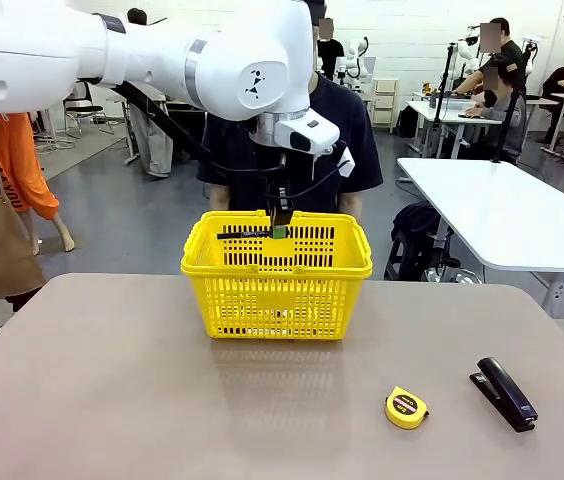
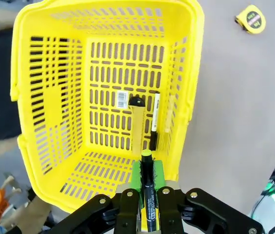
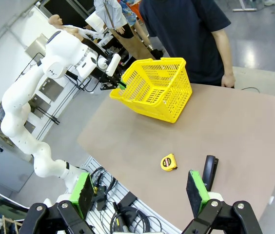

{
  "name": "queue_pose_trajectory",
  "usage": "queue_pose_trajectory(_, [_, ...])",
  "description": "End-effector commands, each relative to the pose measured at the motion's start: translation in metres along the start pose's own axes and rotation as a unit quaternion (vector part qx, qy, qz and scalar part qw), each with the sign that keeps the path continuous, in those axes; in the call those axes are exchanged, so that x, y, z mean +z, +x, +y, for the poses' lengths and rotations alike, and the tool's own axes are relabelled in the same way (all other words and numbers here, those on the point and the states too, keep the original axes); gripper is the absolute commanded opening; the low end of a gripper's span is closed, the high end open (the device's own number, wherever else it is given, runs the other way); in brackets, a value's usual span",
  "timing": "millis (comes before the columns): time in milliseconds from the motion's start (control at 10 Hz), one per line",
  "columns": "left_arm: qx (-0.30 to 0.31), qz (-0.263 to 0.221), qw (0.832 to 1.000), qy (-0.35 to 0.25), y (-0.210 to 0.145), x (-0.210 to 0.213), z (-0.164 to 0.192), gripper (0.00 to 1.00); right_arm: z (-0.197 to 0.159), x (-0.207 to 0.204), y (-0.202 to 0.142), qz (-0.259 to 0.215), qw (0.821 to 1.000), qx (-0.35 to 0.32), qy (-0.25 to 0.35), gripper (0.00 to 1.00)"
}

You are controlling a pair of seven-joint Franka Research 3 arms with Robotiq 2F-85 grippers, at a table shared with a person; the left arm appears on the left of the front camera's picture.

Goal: Place the items the person wants into the basket.
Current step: Pick up the item the person points to and place it in the Market Basket.

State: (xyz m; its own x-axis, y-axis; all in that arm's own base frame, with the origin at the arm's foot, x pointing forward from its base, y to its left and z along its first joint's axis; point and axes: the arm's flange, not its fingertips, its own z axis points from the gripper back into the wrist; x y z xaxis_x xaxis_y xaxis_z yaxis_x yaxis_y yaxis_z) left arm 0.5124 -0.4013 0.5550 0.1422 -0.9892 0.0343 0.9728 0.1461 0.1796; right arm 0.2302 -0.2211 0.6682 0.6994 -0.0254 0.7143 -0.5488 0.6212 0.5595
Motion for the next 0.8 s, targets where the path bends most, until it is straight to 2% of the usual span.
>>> queue_pose_trajectory(0, [0.021, 0.000, 1.000, 0.005, -0.002, 0.002, 0.002, 0.11, 0.001, 0.000, 0.002, -0.009, 1.000, 0.008, 0.012, 1.00])
queue_pose_trajectory(600, [0.013, 0.000, 1.000, 0.002, -0.003, 0.001, 0.004, 0.11, 0.001, 0.000, 0.002, -0.009, 1.000, 0.008, 0.012, 1.00])
queue_pose_trajectory(700, [-0.009, -0.010, 0.998, -0.054, -0.002, -0.008, 0.027, 0.11, 0.001, 0.000, 0.002, -0.009, 1.000, 0.008, 0.012, 1.00])
